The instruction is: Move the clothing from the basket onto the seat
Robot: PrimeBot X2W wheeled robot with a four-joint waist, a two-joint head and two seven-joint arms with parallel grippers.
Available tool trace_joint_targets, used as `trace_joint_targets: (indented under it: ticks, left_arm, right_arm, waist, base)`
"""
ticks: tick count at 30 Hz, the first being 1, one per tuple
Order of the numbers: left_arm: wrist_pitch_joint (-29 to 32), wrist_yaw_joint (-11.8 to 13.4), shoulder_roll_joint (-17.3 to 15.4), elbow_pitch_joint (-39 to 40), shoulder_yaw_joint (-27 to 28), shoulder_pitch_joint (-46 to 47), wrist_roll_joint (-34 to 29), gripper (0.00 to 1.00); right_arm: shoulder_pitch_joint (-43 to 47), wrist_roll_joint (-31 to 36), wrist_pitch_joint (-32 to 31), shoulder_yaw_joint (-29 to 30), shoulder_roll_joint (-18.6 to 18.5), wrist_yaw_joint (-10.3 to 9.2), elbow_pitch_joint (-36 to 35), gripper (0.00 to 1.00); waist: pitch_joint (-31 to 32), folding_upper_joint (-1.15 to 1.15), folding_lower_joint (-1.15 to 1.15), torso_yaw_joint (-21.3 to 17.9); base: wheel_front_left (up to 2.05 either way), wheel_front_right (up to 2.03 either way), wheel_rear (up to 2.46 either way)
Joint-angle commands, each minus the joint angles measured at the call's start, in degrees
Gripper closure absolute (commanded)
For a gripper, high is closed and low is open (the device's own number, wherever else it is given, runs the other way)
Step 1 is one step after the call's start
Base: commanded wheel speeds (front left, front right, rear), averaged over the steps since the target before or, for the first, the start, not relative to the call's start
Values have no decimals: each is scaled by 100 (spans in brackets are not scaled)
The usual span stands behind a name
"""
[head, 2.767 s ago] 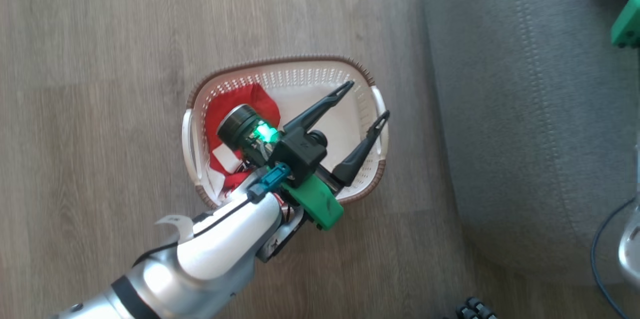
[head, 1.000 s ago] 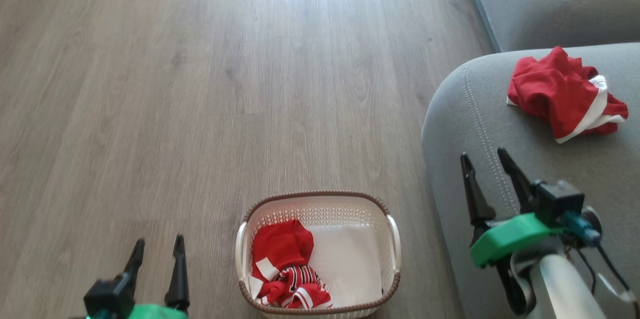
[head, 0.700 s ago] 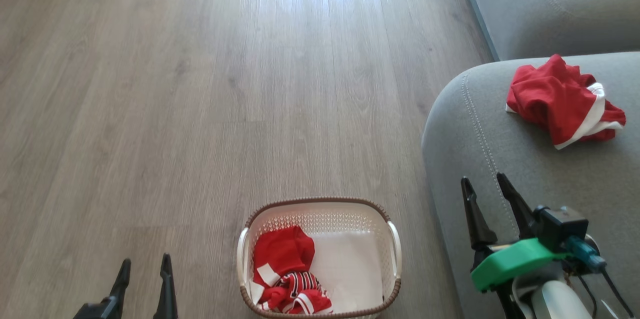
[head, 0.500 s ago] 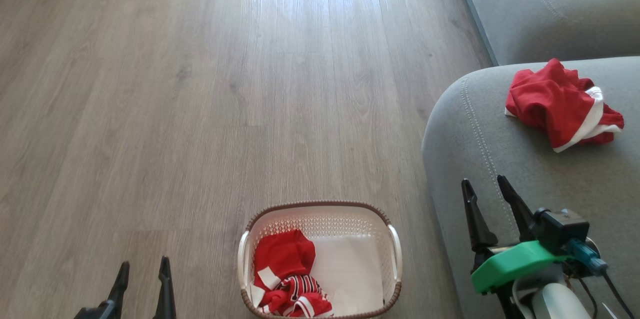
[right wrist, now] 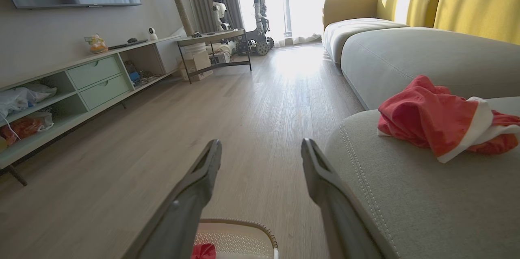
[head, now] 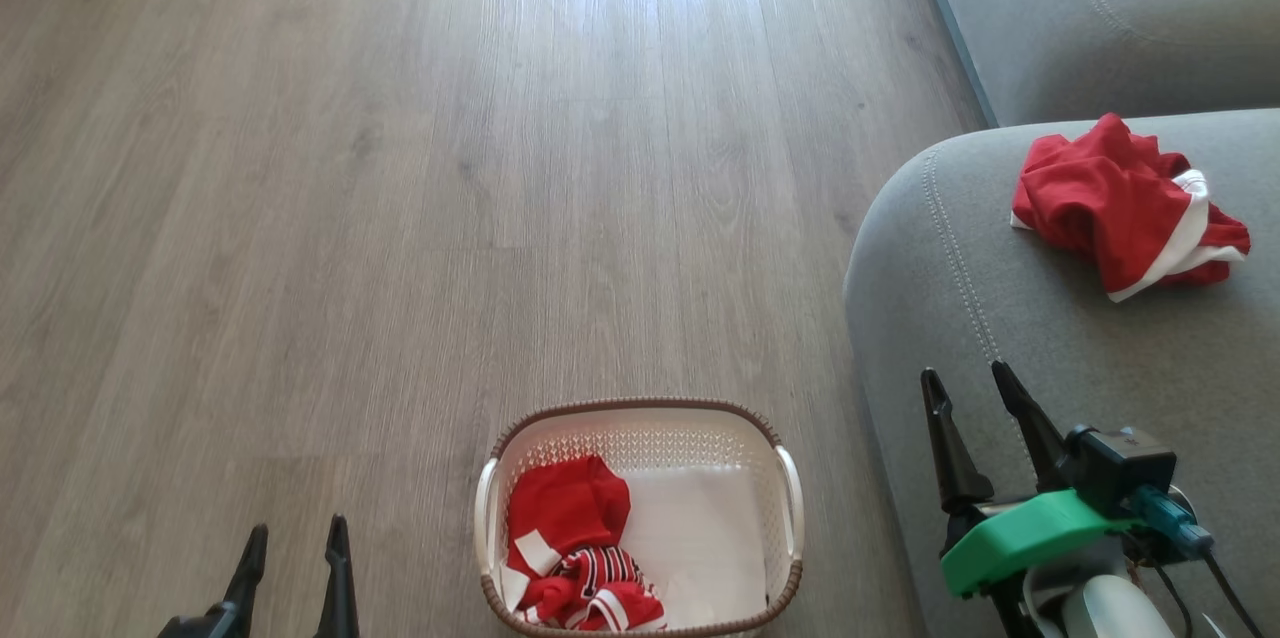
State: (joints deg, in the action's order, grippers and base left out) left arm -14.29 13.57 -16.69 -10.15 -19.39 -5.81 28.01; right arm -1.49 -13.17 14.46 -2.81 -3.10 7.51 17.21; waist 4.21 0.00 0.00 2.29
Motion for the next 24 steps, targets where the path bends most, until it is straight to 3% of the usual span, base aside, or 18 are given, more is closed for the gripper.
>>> trace_joint_targets:
  ticks: [1, 24]
  left_arm:
    - [-71, -17, -49, 127, 260, 183, -68, 0]
    - [-66, -243, 138, -85, 198, 378, -276, 0]
  right_arm:
    - [-175, 14, 53, -153, 22, -2, -158, 0]
    - [-262, 62, 53, -48, 22, -2, -234, 0]
  waist:
    - [-8, 0, 0, 2]
    - [-395, 0, 0, 1]
  base:
    - [0, 0, 0]
    - [0, 0, 0]
